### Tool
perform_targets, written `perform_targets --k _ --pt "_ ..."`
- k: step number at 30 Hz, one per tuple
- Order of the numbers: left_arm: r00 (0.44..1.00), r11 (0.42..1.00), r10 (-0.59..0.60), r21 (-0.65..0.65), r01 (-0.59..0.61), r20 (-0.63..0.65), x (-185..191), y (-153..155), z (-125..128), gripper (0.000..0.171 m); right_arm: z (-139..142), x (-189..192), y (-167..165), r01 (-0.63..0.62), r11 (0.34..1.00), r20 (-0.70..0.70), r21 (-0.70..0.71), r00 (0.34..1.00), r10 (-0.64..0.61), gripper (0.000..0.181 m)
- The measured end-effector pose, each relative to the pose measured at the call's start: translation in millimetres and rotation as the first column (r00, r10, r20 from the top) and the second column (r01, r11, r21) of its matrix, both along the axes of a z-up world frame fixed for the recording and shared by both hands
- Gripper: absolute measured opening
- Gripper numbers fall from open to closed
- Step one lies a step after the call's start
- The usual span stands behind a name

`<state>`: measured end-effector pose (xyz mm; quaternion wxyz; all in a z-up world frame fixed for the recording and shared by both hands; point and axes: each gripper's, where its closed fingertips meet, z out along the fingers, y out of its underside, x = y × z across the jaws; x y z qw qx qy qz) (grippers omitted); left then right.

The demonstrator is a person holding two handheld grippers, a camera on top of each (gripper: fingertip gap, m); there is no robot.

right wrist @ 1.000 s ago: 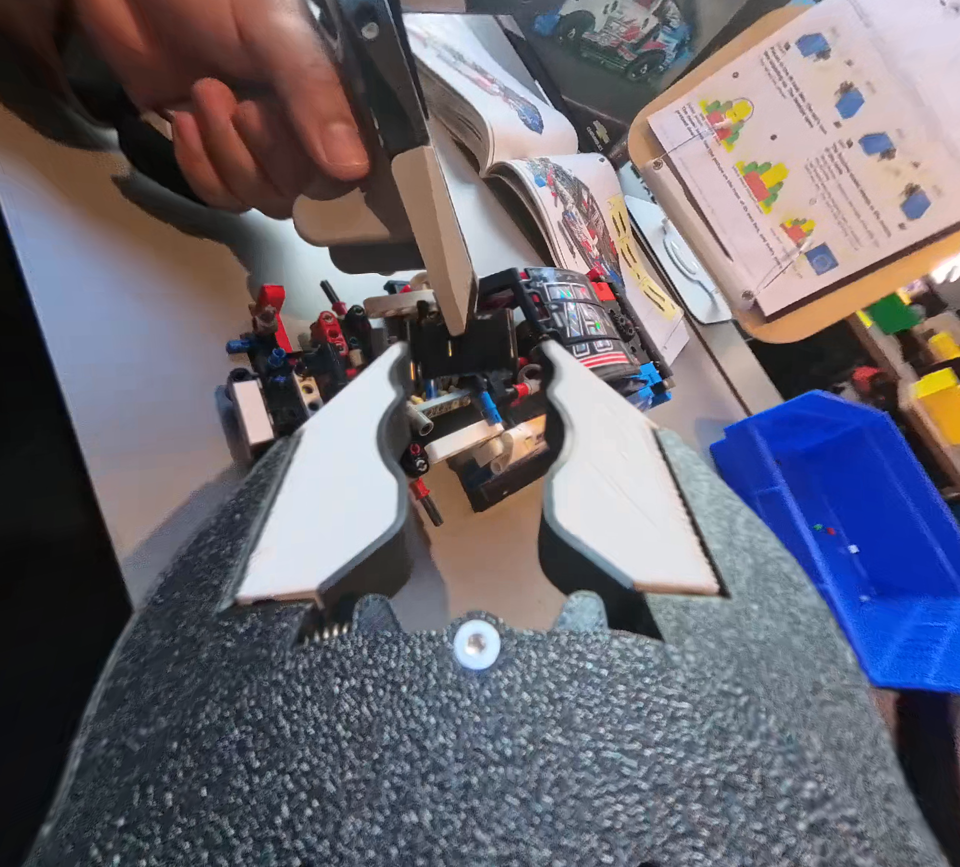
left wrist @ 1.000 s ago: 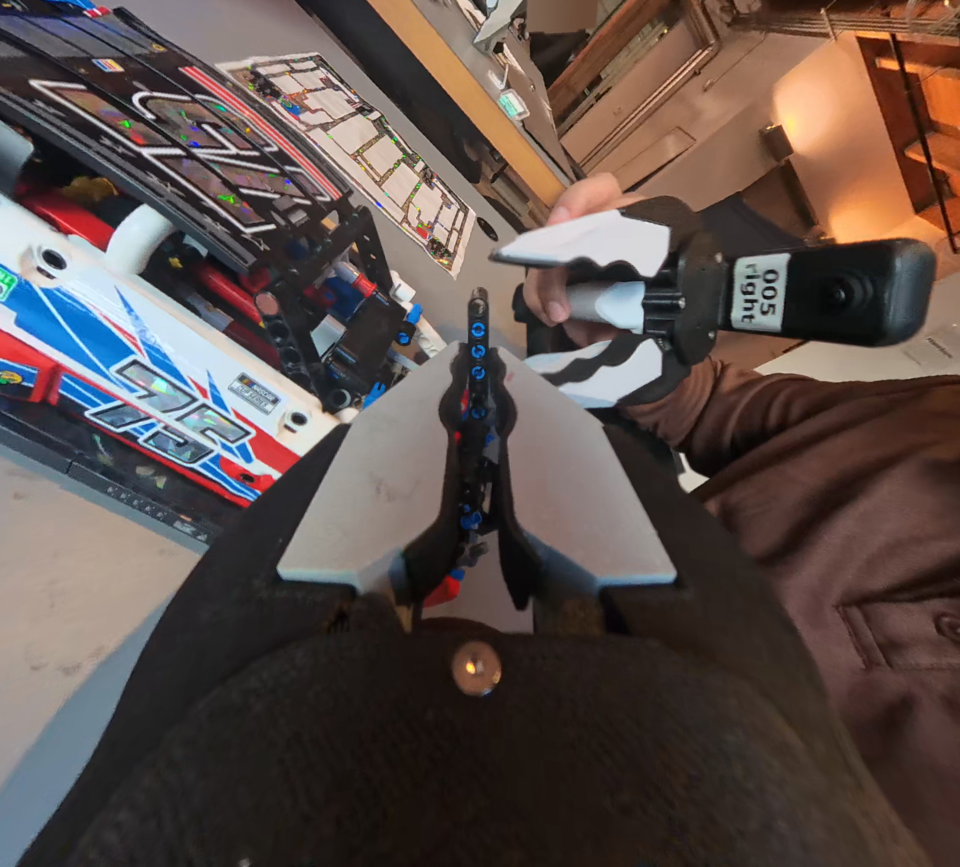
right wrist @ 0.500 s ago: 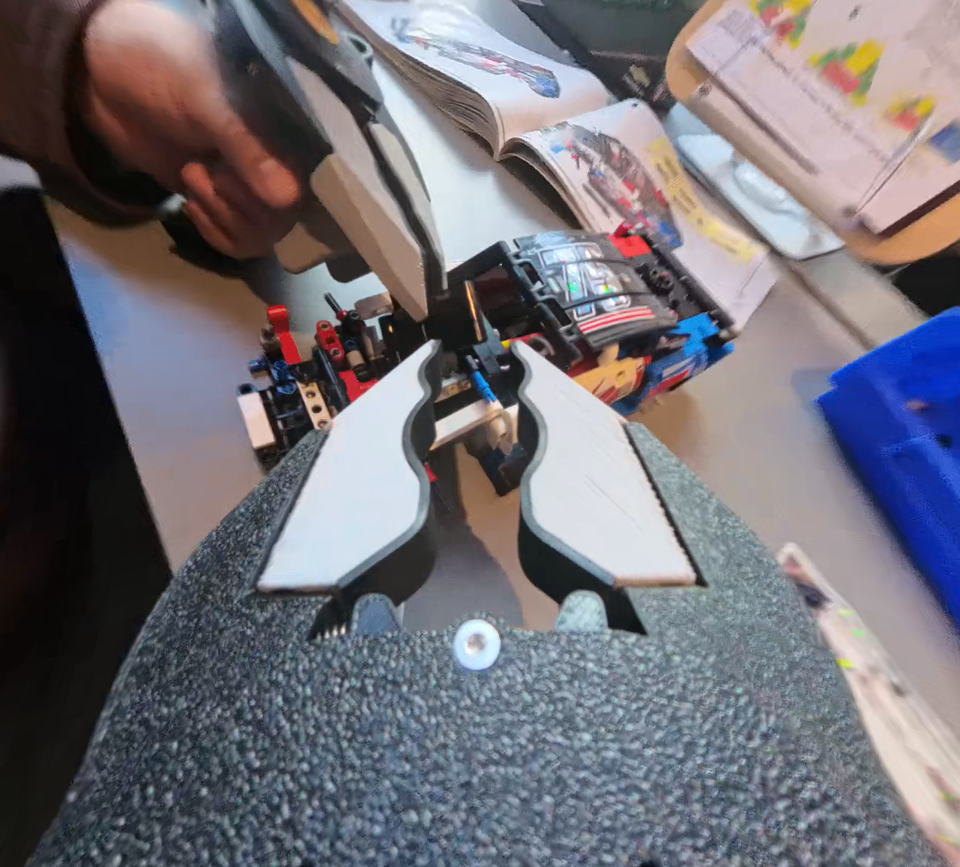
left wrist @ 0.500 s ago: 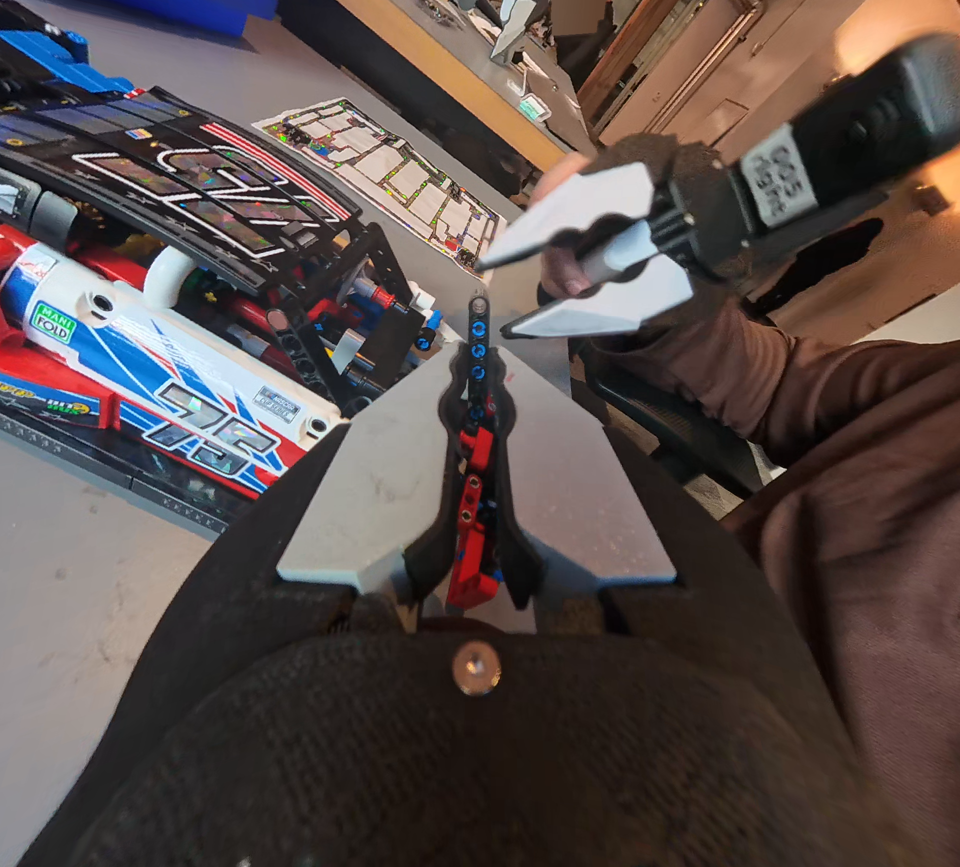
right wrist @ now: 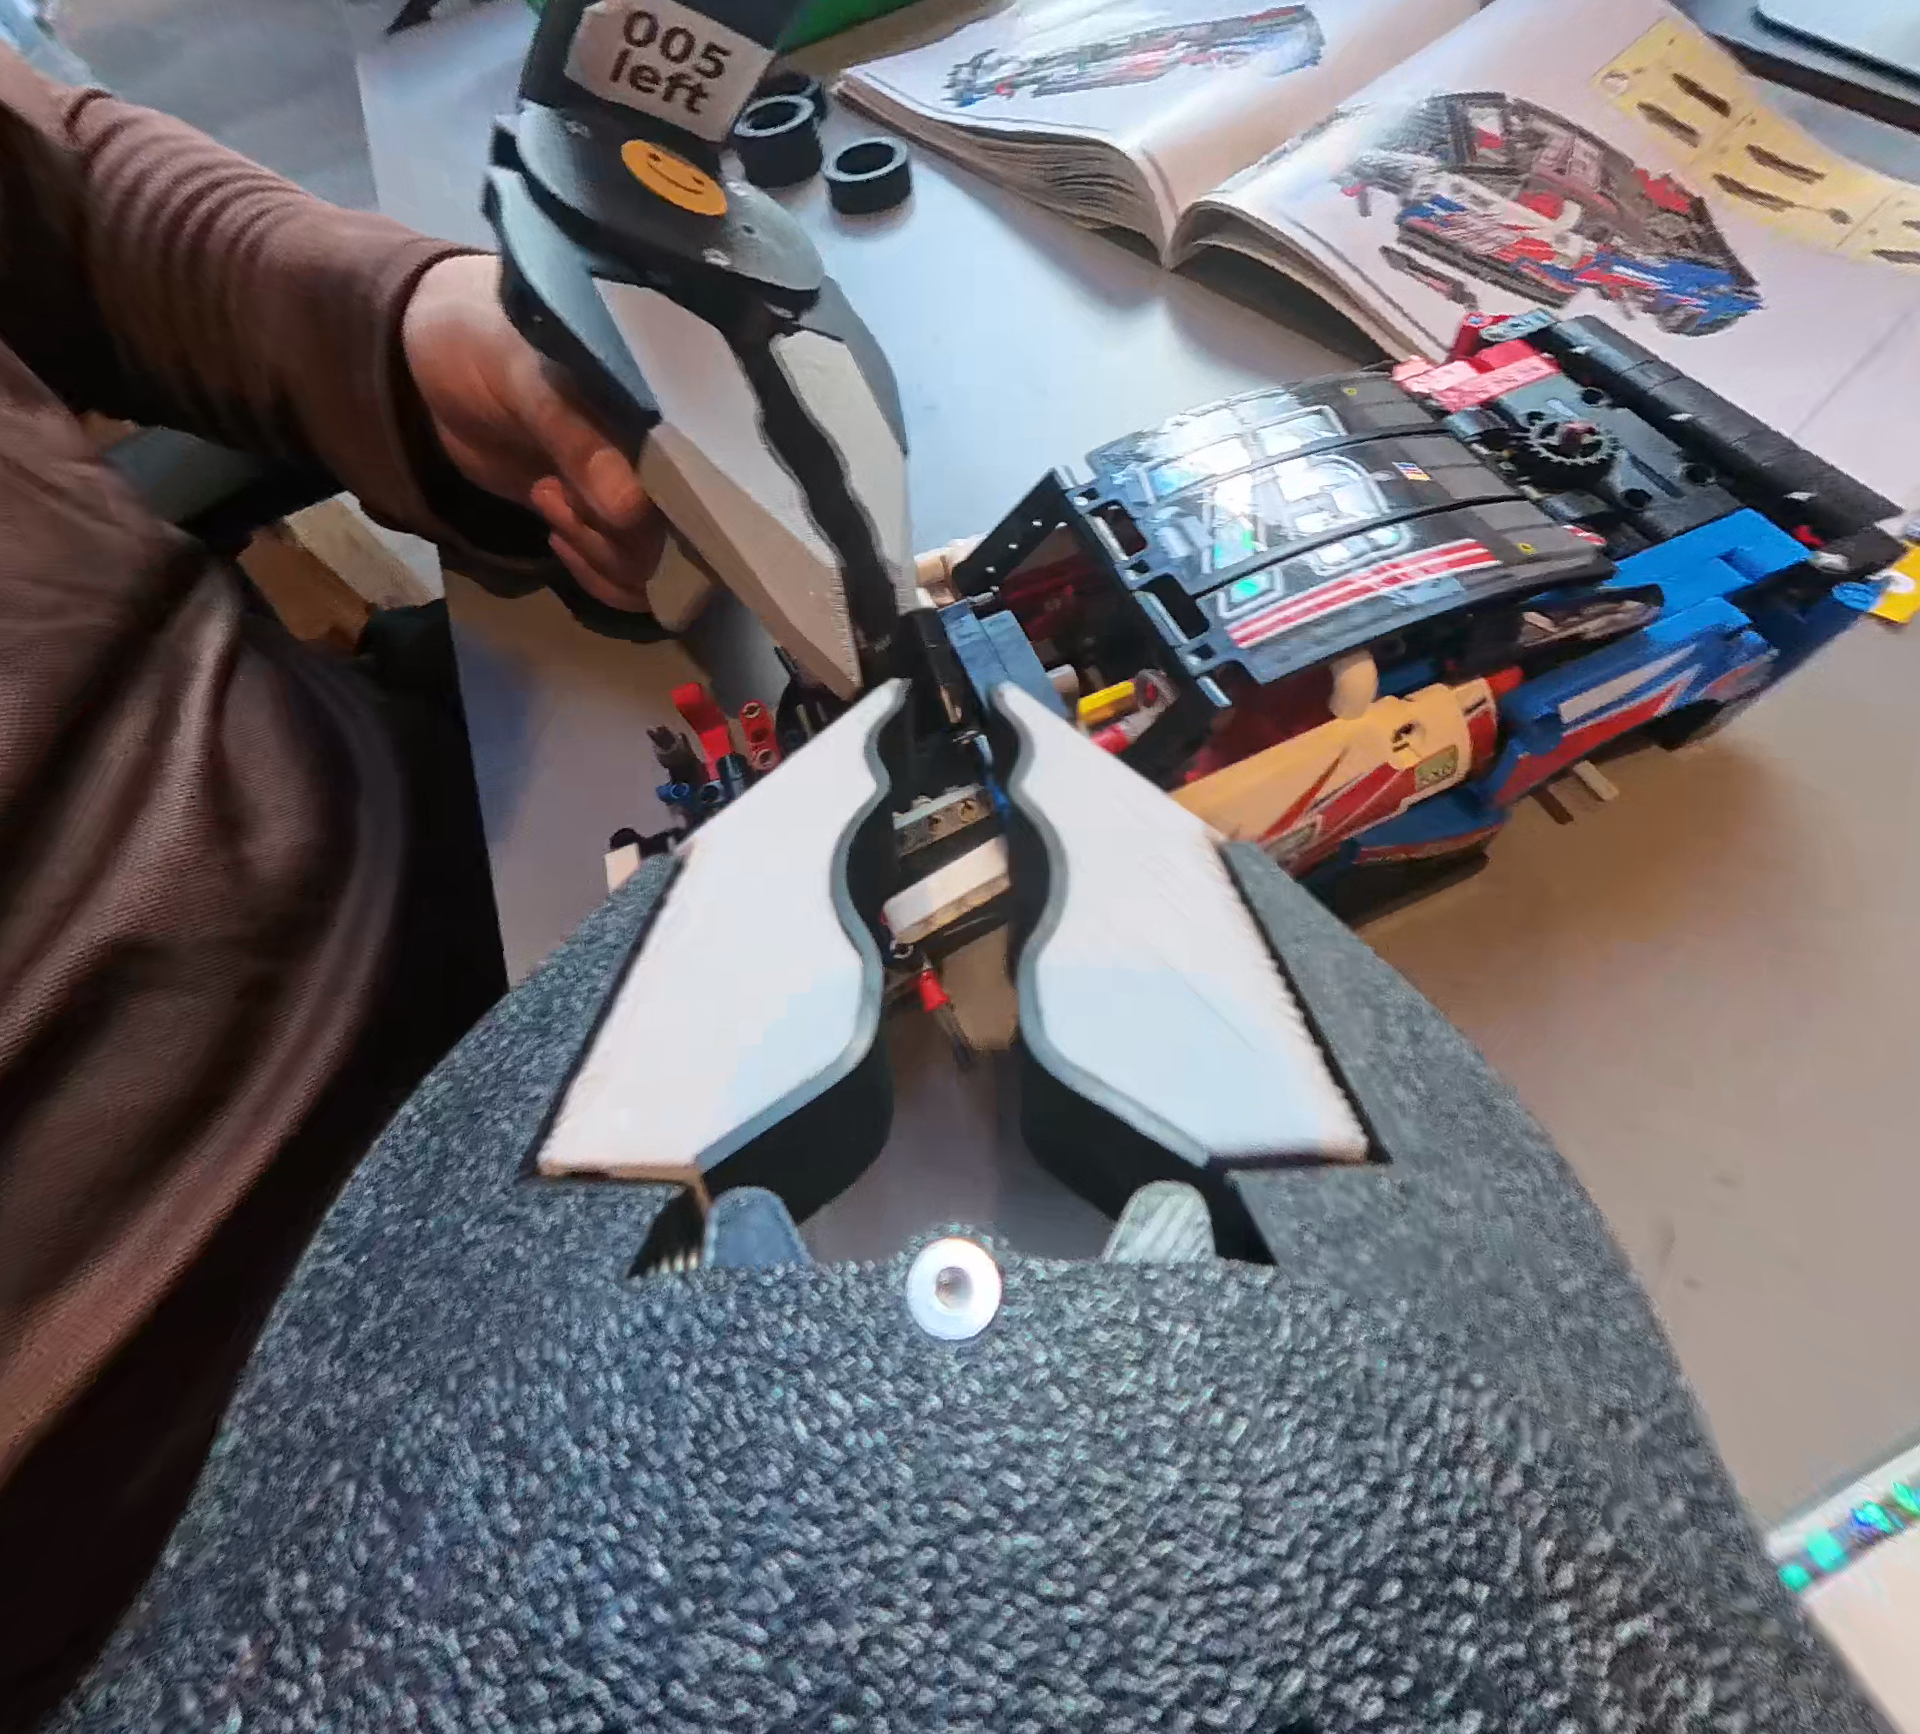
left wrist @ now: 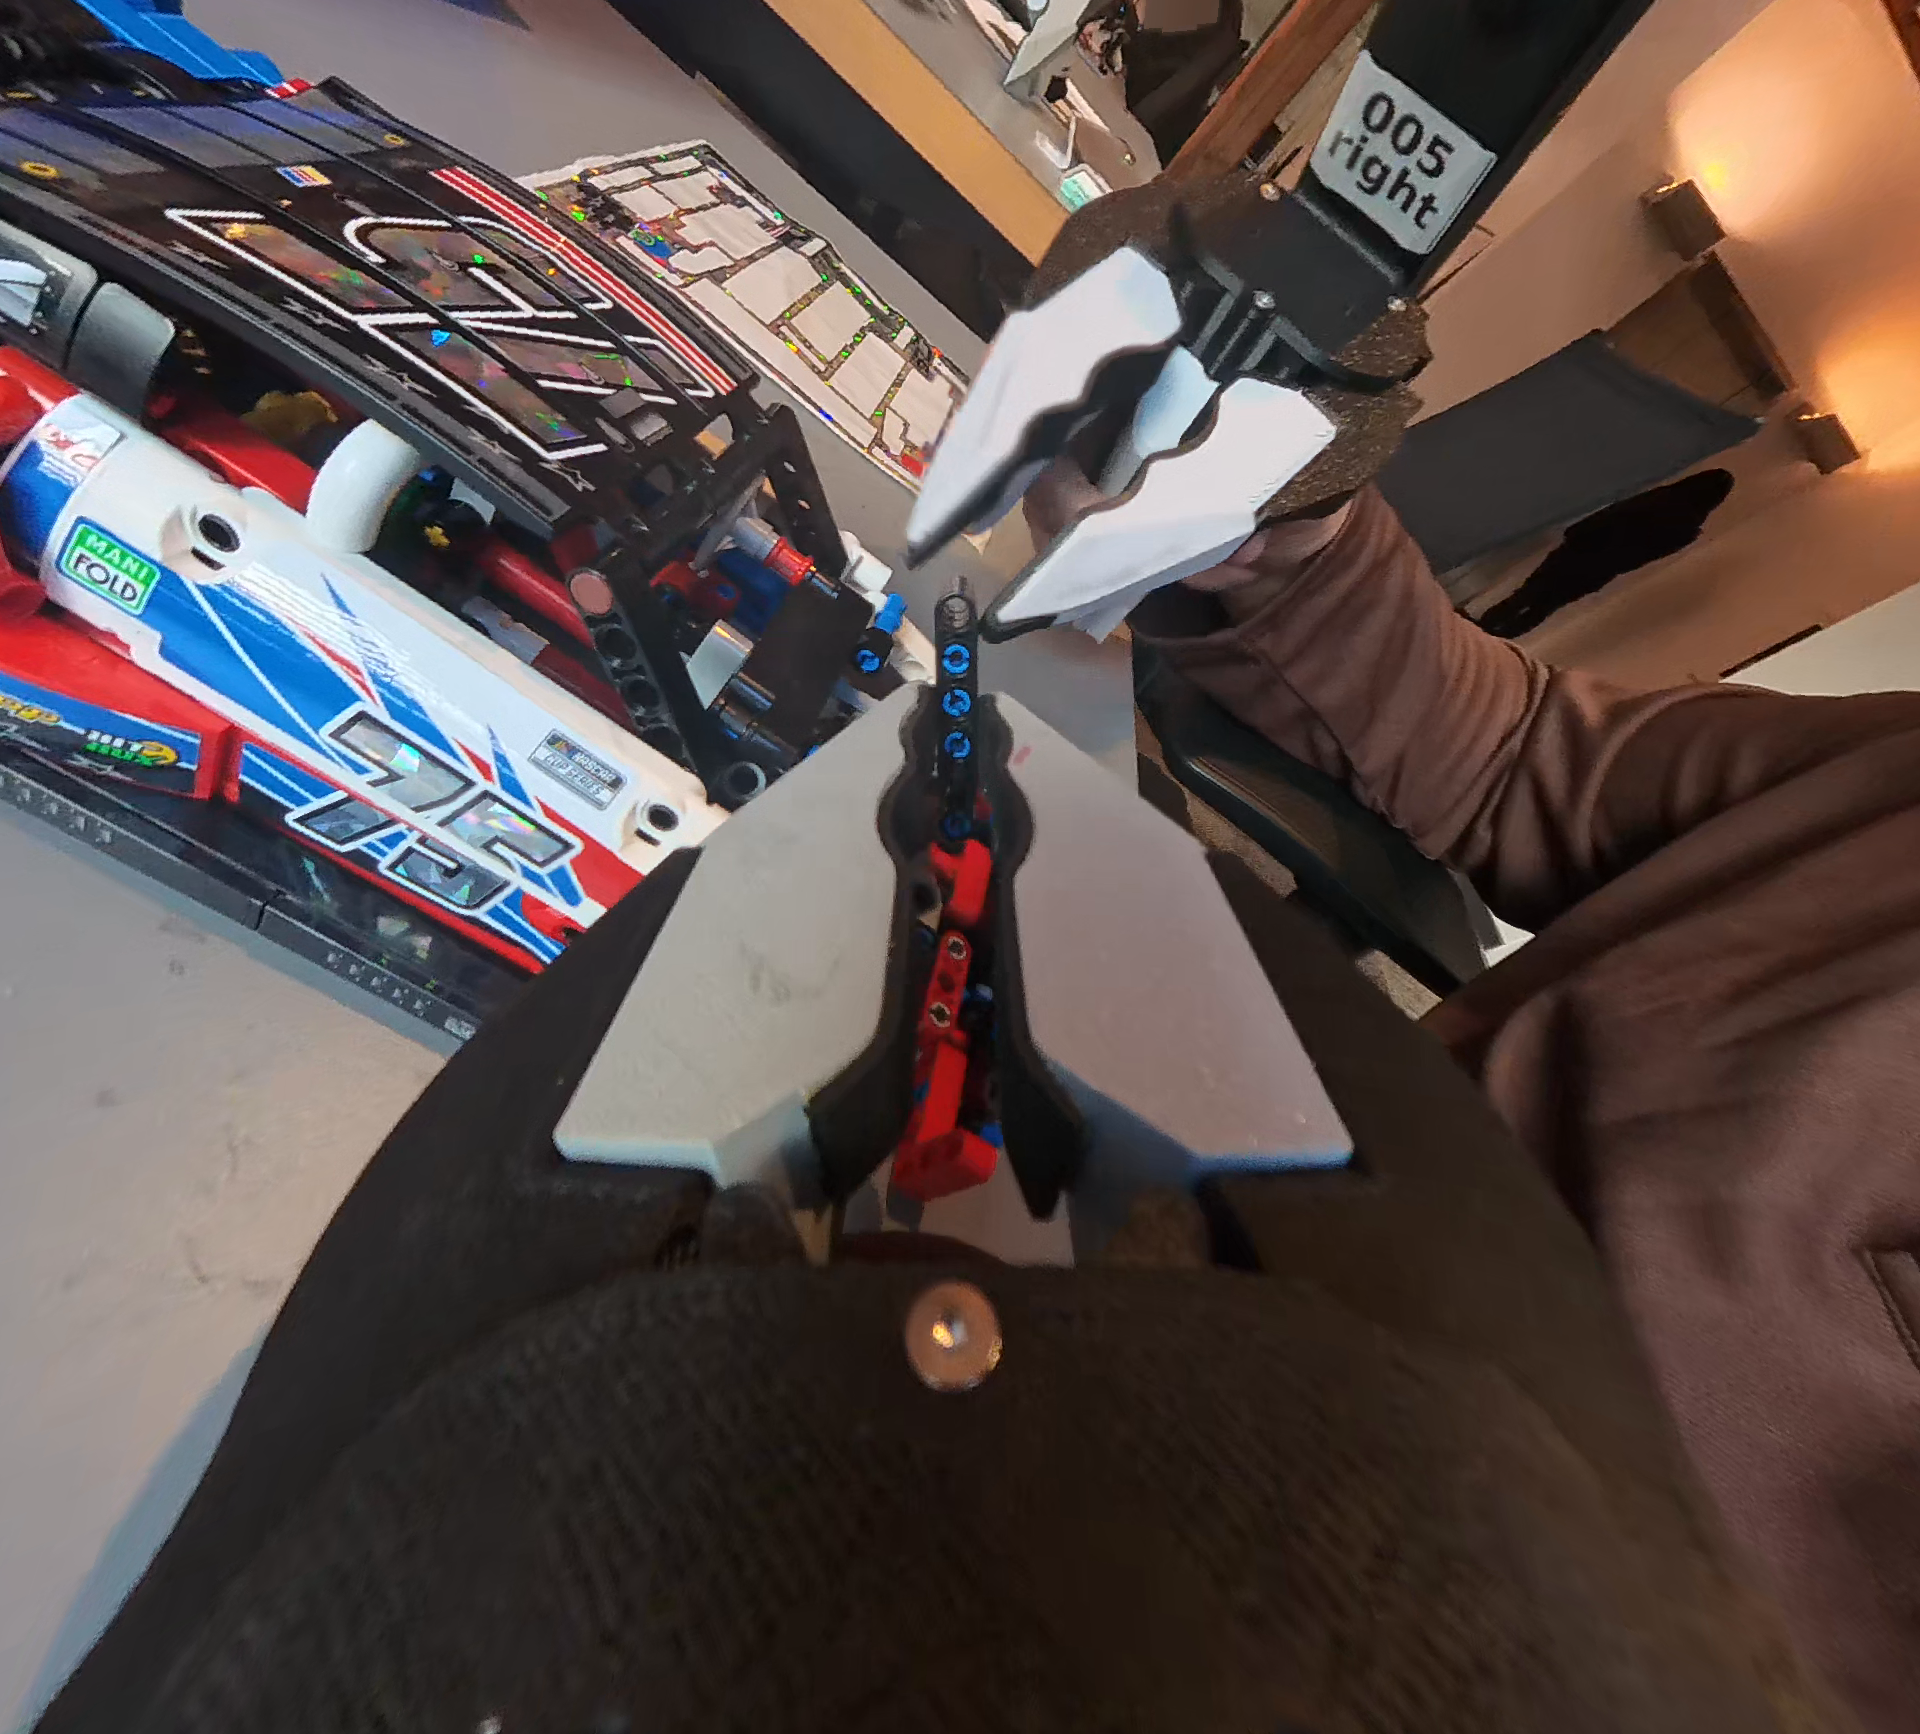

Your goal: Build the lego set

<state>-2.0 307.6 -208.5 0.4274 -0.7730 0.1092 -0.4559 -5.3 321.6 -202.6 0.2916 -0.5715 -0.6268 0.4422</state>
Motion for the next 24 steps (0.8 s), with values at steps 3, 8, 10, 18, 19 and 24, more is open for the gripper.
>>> perform_targets --k 3,8,10,18,19,24 --pt "1.000 1.000 -0.010 -0.013 0.010 -0.013 0.9 -0.5 -2.6 0.005 -1.8 0.4 -2.9 -0.031 1.000 0.024 0.006 0.999 0.031 0.010" --pt "0.995 0.999 -0.045 -0.012 0.044 -0.093 0.5 -2.8 -8.7 0.005 -2.5 -2.4 -5.4 -0.057 0.998 0.060 0.006 0.997 0.057 0.009" --pt "0.985 0.998 -0.050 0.016 0.053 -0.165 -2.1 -4.3 -10.4 0.007 -2.8 -2.9 -5.9 -0.059 0.998 0.069 0.019 0.996 0.057 0.007" --pt "0.911 0.985 0.024 0.164 0.048 -0.411 -20.1 -2.1 -7.1 0.016 -10.1 -6.8 -0.9 -0.050 0.990 0.094 0.135 0.995 0.038 0.001" --pt "0.907 0.984 0.026 0.169 0.050 -0.421 -20.5 -2.9 -6.8 0.020 -10.0 -7.3 -0.8 -0.047 0.990 0.093 0.136 0.995 0.035 0.001" --pt "0.891 0.977 0.028 0.200 0.071 -0.454 -20.8 -9.2 -7.2 0.025 -10.2 -1.0 7.9 0.022 0.983 0.098 0.181 0.994 -0.040 0.015"
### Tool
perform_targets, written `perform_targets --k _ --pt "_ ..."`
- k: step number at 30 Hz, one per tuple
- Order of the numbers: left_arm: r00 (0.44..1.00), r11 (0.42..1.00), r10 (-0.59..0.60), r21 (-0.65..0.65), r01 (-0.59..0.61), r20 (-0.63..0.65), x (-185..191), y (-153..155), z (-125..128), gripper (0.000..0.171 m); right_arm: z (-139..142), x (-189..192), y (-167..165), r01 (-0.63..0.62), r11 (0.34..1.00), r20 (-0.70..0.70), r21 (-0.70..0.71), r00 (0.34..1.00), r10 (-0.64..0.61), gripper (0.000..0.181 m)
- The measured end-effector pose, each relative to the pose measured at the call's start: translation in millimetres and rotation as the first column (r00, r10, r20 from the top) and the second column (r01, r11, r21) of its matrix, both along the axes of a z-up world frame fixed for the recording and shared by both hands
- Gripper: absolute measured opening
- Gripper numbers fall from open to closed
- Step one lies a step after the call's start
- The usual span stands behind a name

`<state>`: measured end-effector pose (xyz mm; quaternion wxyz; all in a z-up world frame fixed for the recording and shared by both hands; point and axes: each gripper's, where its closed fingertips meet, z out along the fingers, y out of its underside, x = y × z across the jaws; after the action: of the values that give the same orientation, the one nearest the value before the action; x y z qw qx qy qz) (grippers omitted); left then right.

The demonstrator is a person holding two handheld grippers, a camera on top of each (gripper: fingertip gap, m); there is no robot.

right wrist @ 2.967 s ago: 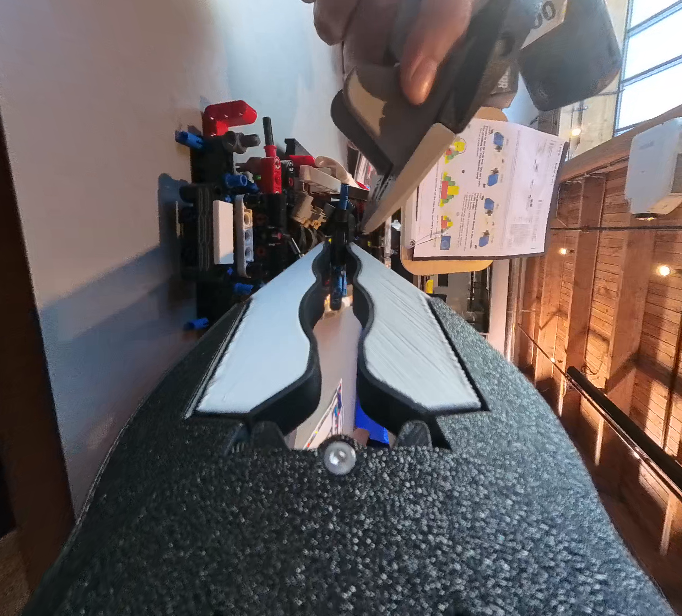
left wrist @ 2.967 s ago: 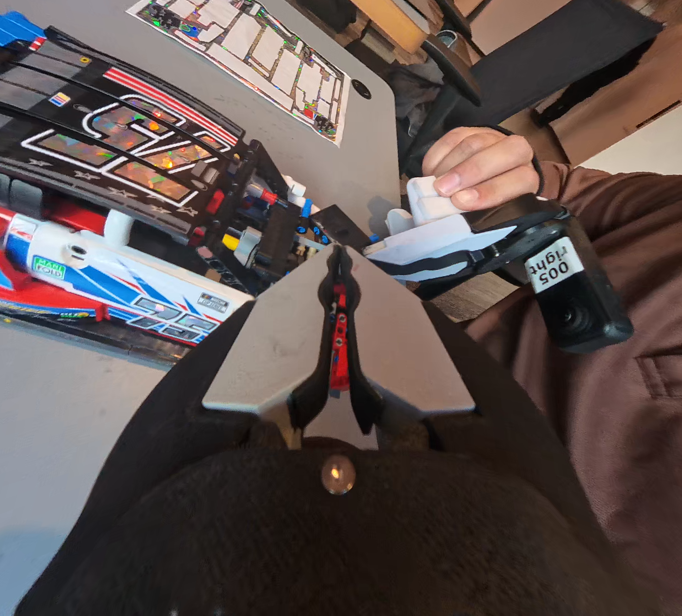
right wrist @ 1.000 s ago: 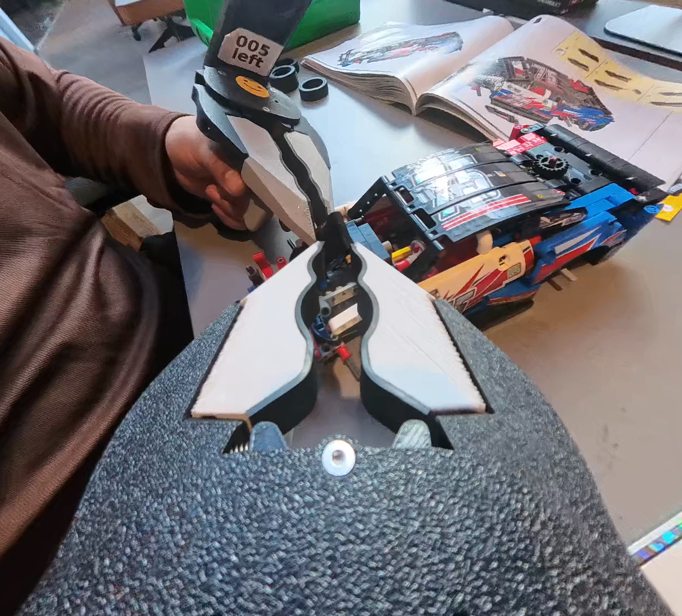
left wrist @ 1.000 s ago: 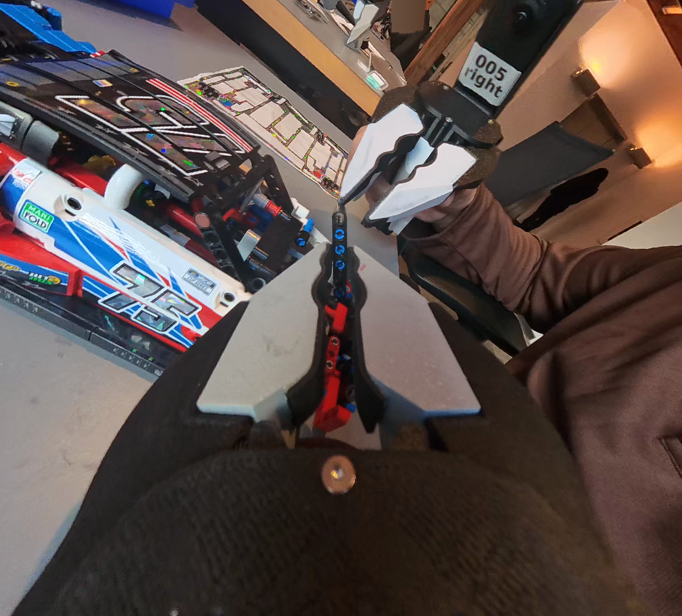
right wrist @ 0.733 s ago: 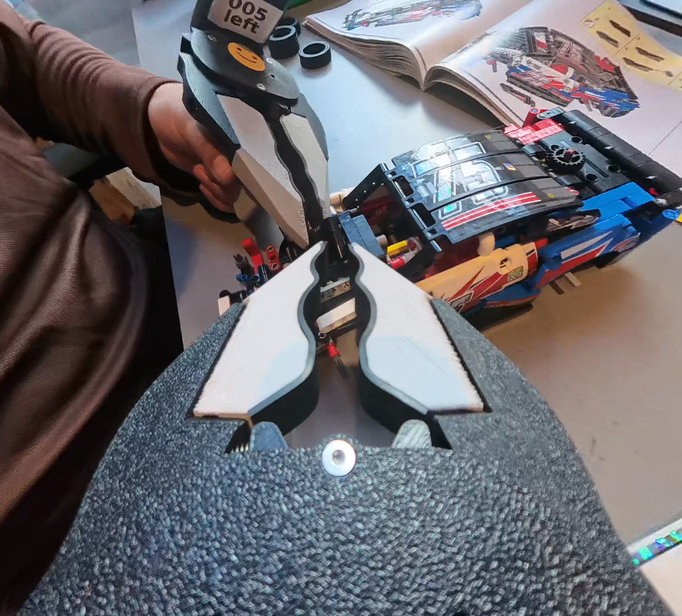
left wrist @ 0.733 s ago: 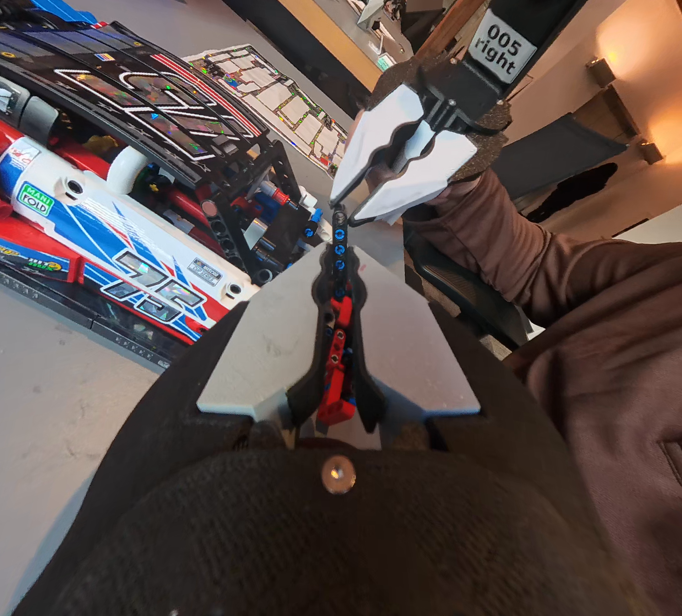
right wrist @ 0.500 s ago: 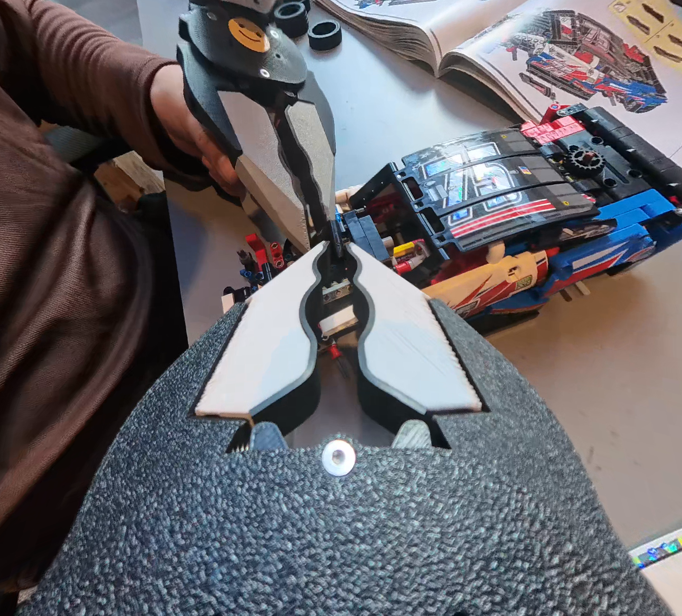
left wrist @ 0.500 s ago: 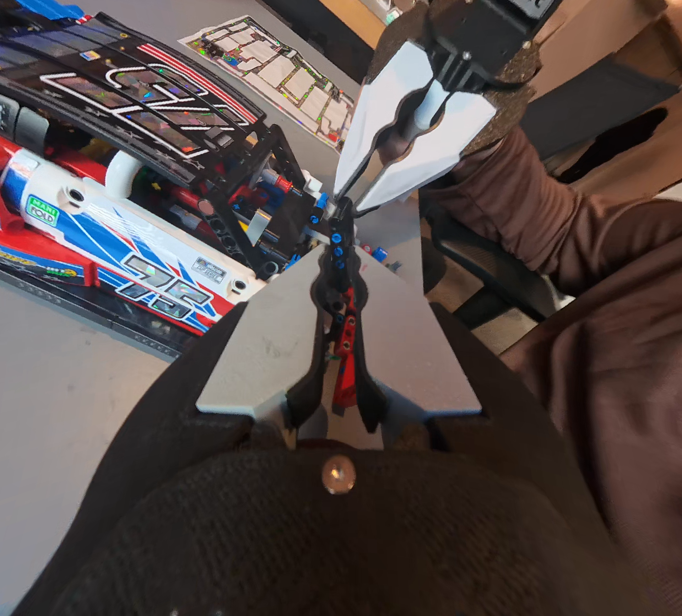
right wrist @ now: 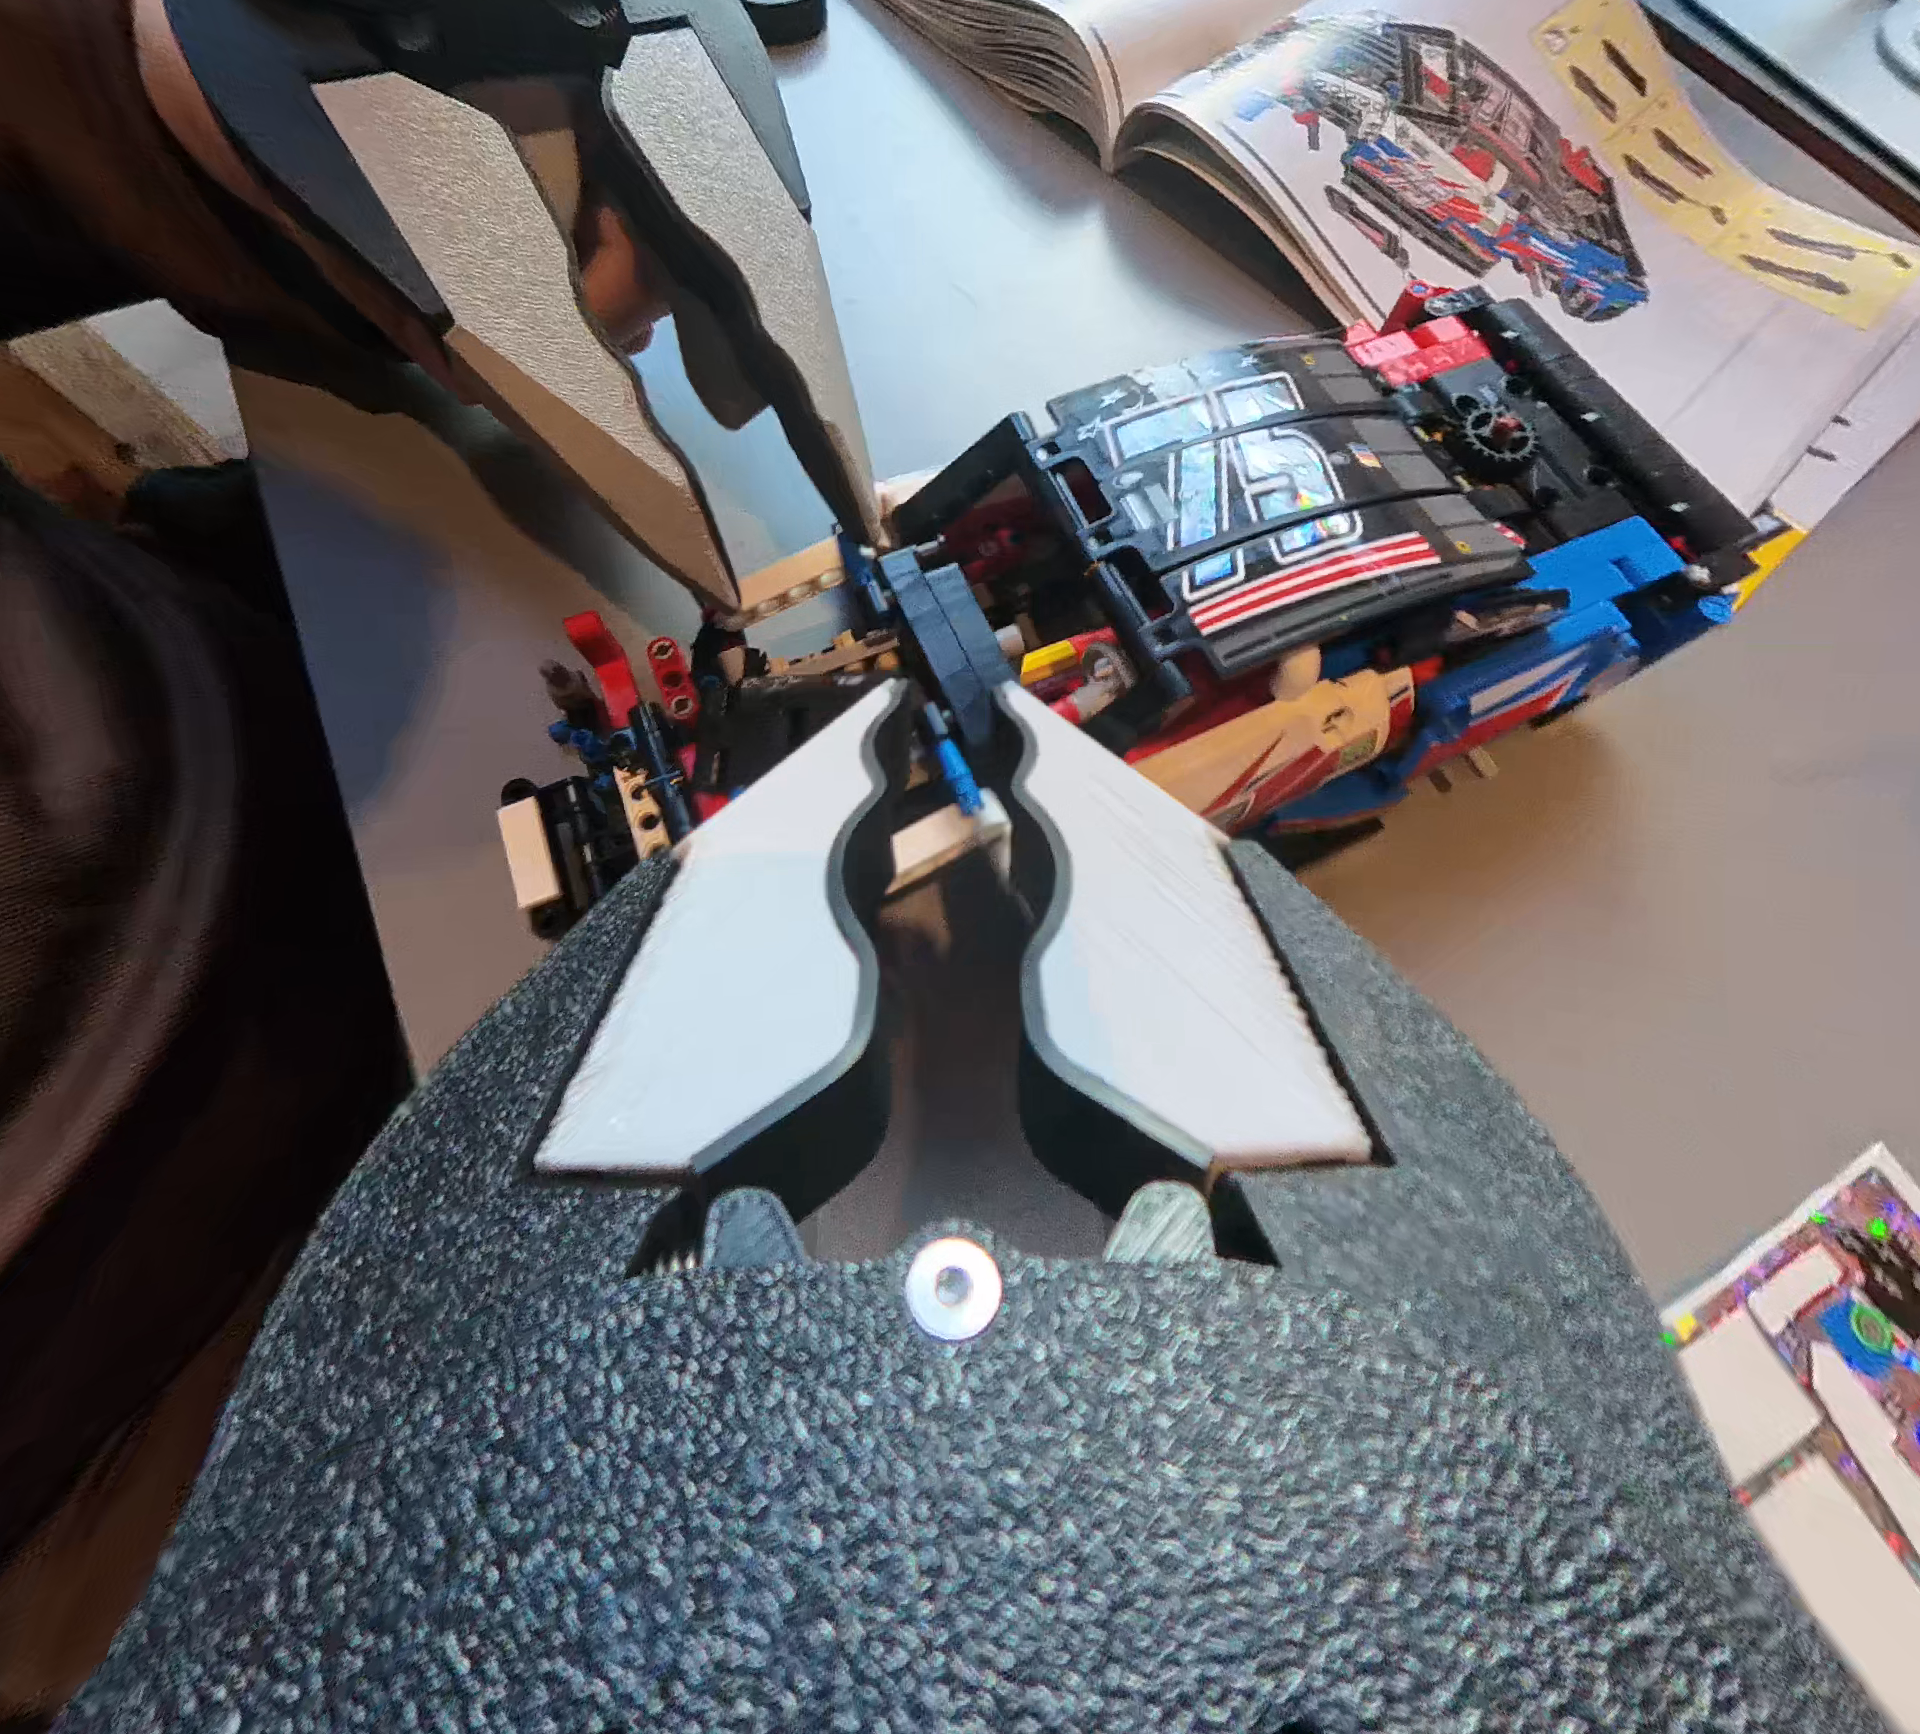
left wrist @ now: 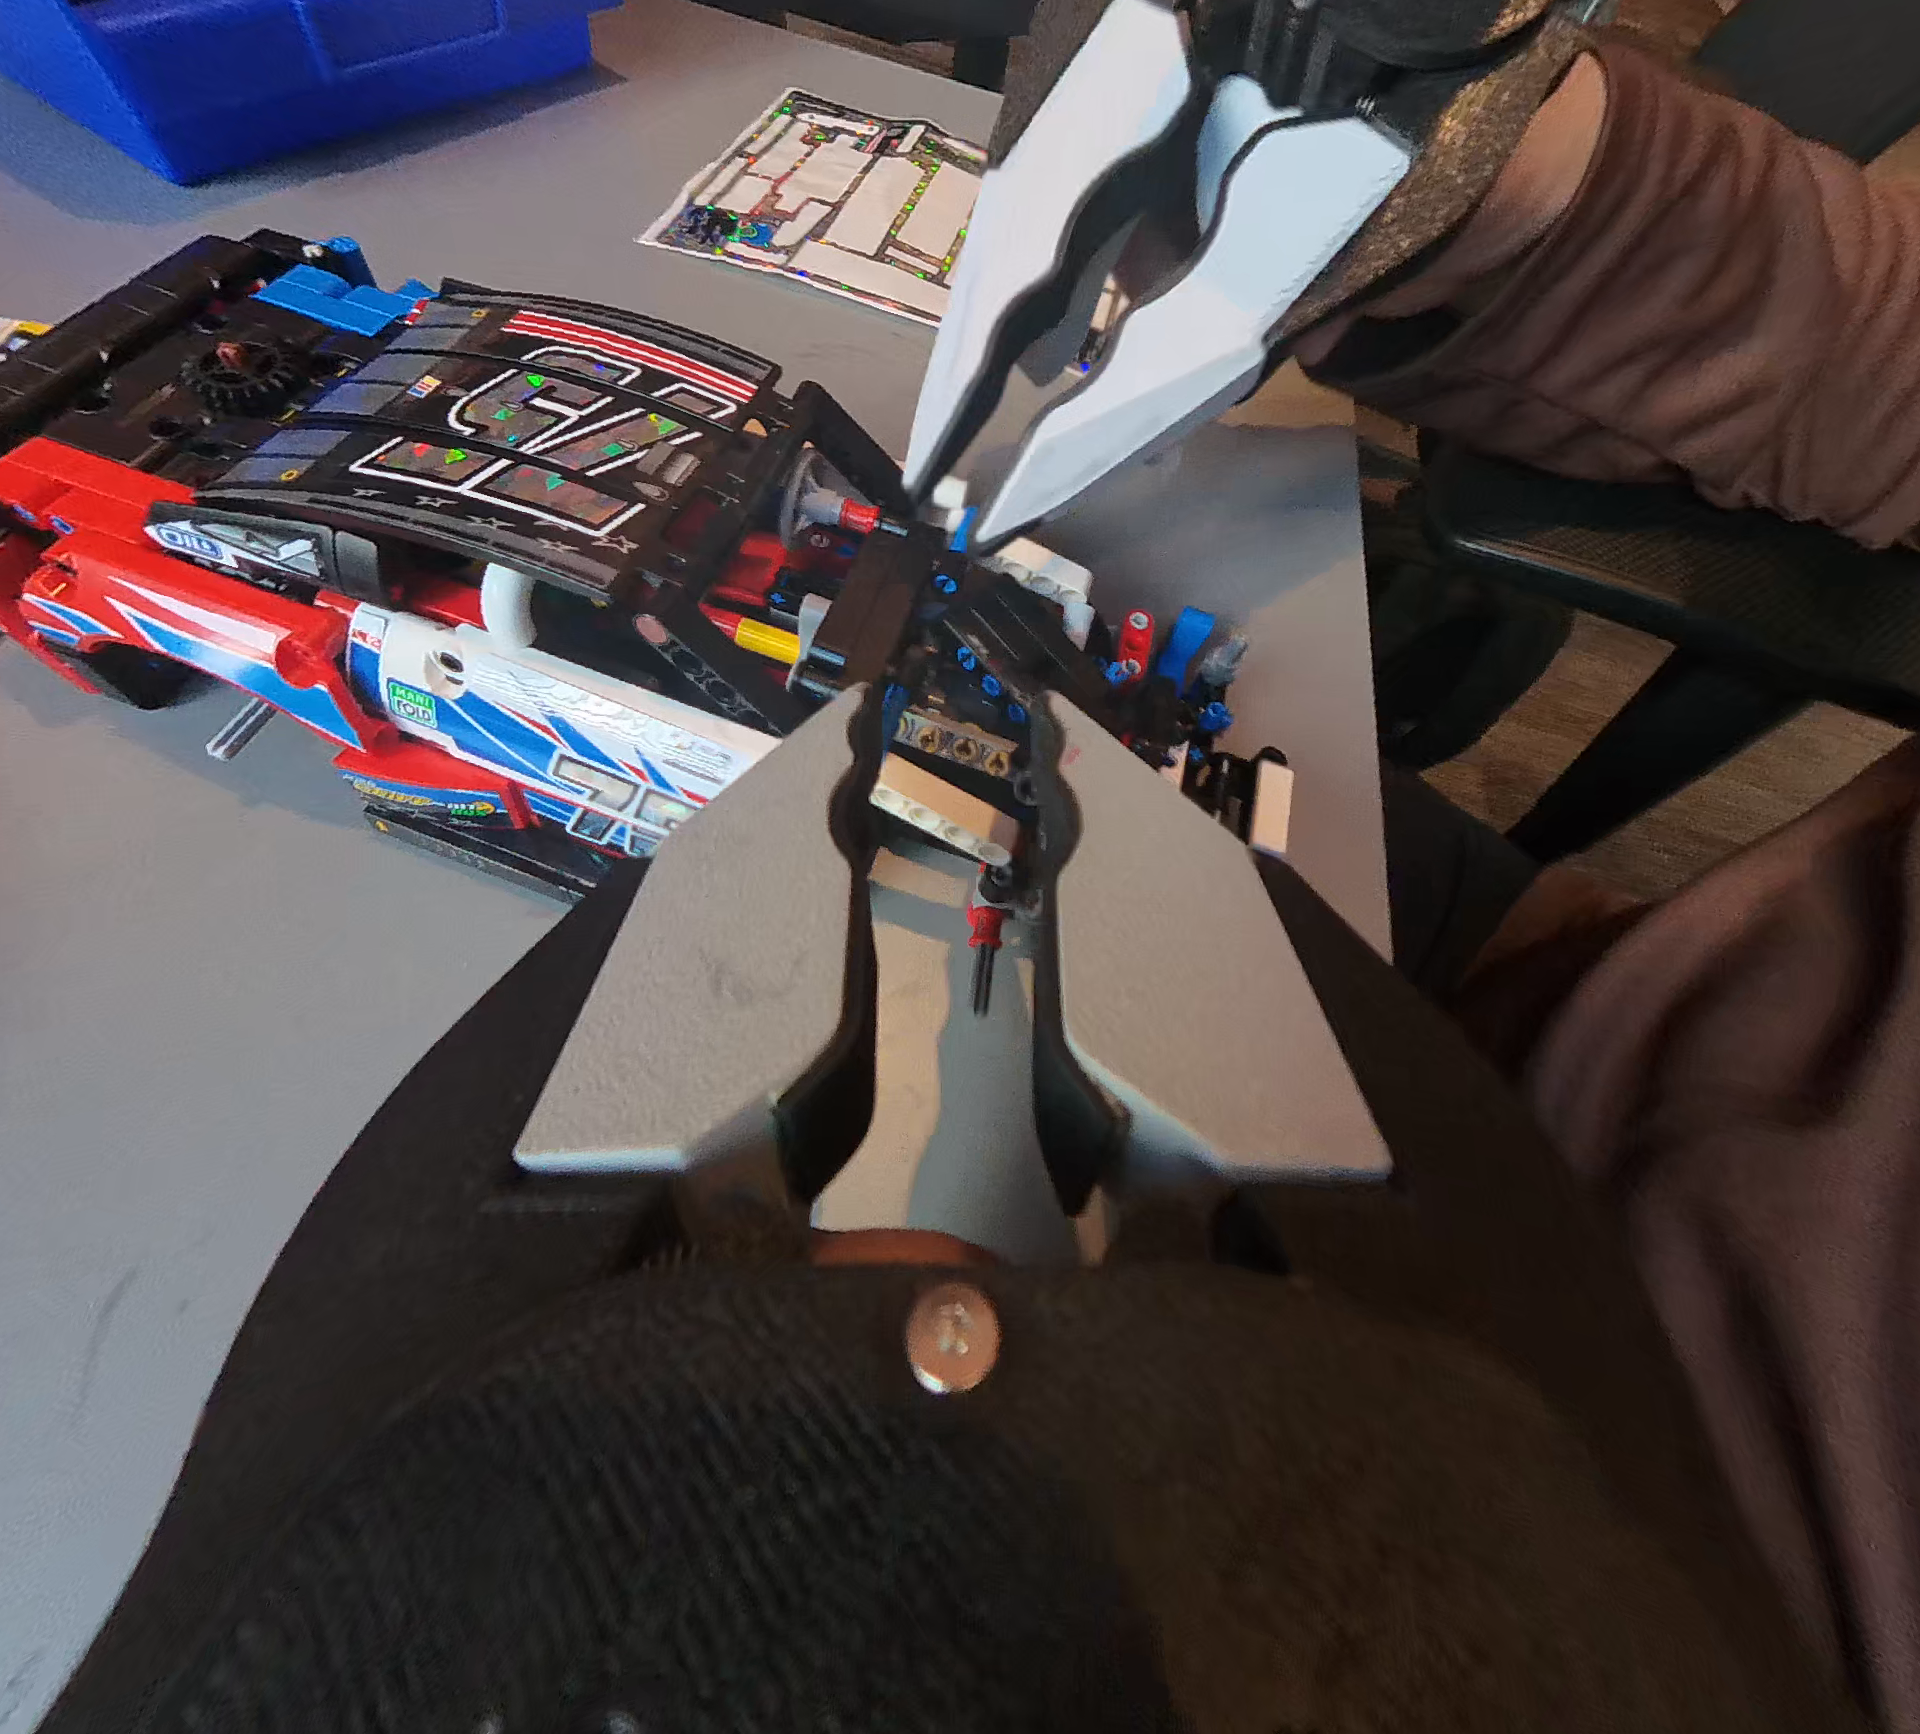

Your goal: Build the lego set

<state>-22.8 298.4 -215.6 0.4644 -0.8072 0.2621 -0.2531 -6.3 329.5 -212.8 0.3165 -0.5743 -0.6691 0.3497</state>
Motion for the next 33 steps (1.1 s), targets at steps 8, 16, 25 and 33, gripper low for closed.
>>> perform_targets --k 8,16,25,33 --pt "0.954 0.977 -0.098 0.154 0.146 -0.284 11.0 -15.3 -2.4 0.025 -0.8 26.4 -27.2 -0.008 1.000 0.069 0.023 0.998 0.006 0.015" --pt "0.913 0.975 -0.140 0.107 0.195 -0.383 18.1 -14.4 -17.4 0.020 -23.6 21.3 -40.4 -0.104 0.976 0.181 0.190 0.981 0.070 0.011" --pt "0.909 0.979 -0.116 0.107 0.172 -0.401 20.3 -13.7 -21.7 0.015 -27.2 19.0 -39.8 -0.152 0.942 0.197 0.300 0.976 0.095 0.005" --pt "0.894 0.973 -0.046 0.181 0.141 -0.445 21.1 -14.4 -20.1 0.013 -23.3 19.2 -35.0 -0.156 0.923 0.176 0.352 0.980 0.099 0.005"
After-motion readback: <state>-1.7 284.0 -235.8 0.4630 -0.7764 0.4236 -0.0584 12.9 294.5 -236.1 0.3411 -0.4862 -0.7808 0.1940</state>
